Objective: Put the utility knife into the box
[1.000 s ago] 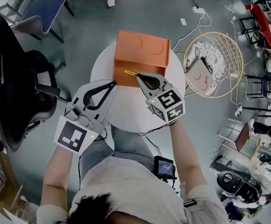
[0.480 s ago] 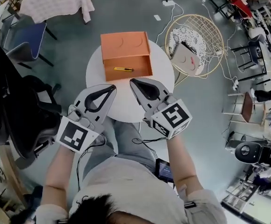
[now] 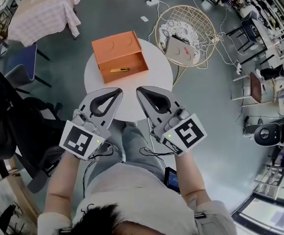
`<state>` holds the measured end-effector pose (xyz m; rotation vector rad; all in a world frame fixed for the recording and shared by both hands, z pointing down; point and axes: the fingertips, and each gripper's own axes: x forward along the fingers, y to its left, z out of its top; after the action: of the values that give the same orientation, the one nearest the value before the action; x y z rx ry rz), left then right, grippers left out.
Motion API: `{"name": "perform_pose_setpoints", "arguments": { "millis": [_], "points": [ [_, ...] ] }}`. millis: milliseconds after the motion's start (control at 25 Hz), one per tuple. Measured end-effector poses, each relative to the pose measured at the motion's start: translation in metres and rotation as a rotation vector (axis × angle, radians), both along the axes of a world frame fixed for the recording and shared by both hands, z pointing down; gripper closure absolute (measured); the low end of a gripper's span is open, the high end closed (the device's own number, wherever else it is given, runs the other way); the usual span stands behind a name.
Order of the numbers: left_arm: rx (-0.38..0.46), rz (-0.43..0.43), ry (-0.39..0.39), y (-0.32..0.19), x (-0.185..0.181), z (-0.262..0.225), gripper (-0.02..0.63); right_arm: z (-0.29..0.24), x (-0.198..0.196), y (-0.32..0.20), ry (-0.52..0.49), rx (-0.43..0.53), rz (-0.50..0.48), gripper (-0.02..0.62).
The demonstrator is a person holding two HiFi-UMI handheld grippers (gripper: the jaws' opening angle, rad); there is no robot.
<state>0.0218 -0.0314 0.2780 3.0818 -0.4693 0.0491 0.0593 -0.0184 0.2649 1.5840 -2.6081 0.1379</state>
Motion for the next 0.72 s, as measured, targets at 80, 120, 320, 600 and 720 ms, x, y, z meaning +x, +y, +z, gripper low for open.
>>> {"name": "perform_pose_setpoints", "arguments": {
  "millis": [80, 120, 320, 600, 720],
  "points": [
    [0.01, 0.014, 0.006, 0.007, -0.001, -0.004, 0.597, -0.006, -0.002, 0.011, -0.005, 0.021, 0.019, 0.589],
    [0.013, 0.021, 0.009, 0.01, -0.002, -0.006, 0.597, -0.009, -0.004, 0.015, -0.007, 0.031, 0.027, 0.589],
    [0.031, 0.037, 0.014, 0.021, -0.01, -0.013, 0.597, -0.017, -0.014, 0.032, -0.019, 0.061, 0.055, 0.589],
    [0.046, 0.032, 0.029, 0.033, -0.019, -0.022, 0.597, -0.022, -0.027, 0.041, -0.019, 0.084, 0.048, 0.589],
    [0.053, 0.026, 0.03, 0.037, -0.023, -0.023, 0.597, -0.025, -0.031, 0.044, -0.016, 0.094, 0.043, 0.589]
  ]
}}
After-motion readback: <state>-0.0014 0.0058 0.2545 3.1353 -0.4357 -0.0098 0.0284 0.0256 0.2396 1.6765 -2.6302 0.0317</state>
